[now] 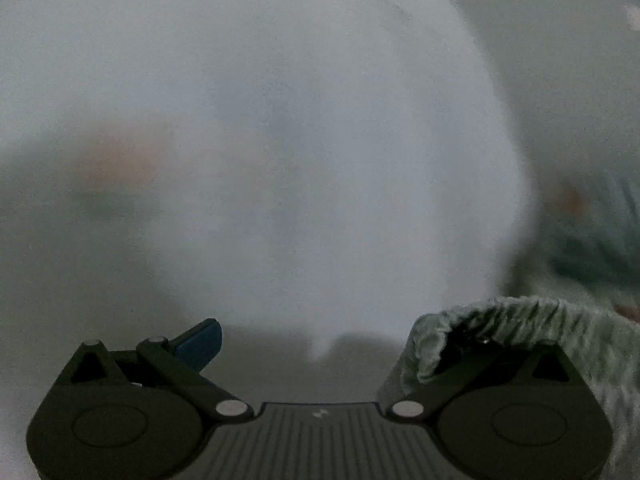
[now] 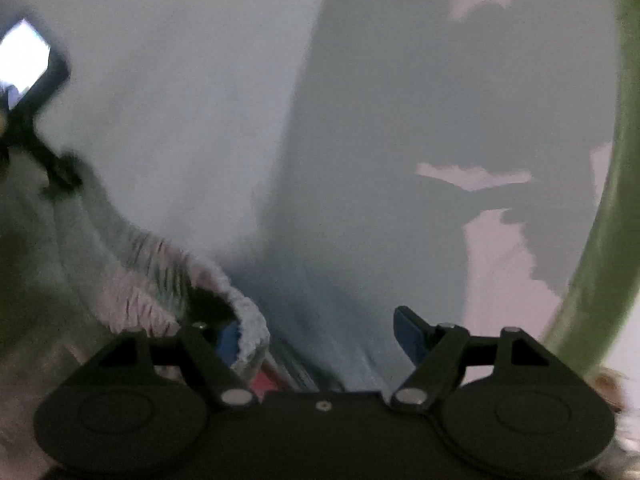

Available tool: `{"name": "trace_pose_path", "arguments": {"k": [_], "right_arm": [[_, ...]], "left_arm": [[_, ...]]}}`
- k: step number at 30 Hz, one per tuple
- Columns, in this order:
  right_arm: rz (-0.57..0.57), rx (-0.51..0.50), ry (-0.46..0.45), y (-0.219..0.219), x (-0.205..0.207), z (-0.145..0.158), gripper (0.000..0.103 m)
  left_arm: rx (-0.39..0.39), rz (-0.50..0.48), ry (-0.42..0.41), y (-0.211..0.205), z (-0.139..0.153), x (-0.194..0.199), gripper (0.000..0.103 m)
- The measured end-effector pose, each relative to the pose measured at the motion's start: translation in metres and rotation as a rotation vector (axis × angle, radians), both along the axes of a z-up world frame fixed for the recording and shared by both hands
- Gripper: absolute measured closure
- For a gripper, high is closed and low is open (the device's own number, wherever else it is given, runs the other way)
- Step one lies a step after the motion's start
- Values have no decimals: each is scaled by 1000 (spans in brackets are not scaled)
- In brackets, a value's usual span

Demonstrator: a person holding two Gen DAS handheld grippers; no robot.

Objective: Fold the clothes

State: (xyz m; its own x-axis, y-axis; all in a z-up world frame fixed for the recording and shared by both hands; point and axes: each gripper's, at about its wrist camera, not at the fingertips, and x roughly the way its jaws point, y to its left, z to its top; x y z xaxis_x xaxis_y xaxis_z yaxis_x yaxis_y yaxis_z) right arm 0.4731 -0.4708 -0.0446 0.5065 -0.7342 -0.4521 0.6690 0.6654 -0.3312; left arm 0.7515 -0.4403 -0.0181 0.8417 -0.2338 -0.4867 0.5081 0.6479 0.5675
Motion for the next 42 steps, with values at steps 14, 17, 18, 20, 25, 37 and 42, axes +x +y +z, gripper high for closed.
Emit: {"name": "trace_pose_path", "arguments": {"k": [14, 17, 18, 20, 25, 37, 42], "right_arm": [[-3, 524, 90, -96, -7, -152, 30], [27, 552, 36, -97, -7, -136, 29], [38, 544, 26, -96, -7, -129, 29], [64, 448, 51, -92, -1, -121, 30], [250, 355, 51, -72, 17, -114, 49], [641, 477, 65, -43, 162, -166, 53], [641, 386, 80, -45, 185, -168, 91]], "left_arm": [[21, -116, 448, -46, -151, 15, 0], [-242, -40, 799, -20, -138, 42, 0], [-318, -14, 869, -8, -135, 47, 0], [-403, 19, 891, 10, -127, 49, 0], [-467, 38, 785, 49, -101, 24, 0], [-588, 572, 850, 246, -152, -68, 0], [-641, 762, 832, 310, -149, -99, 0]]}}
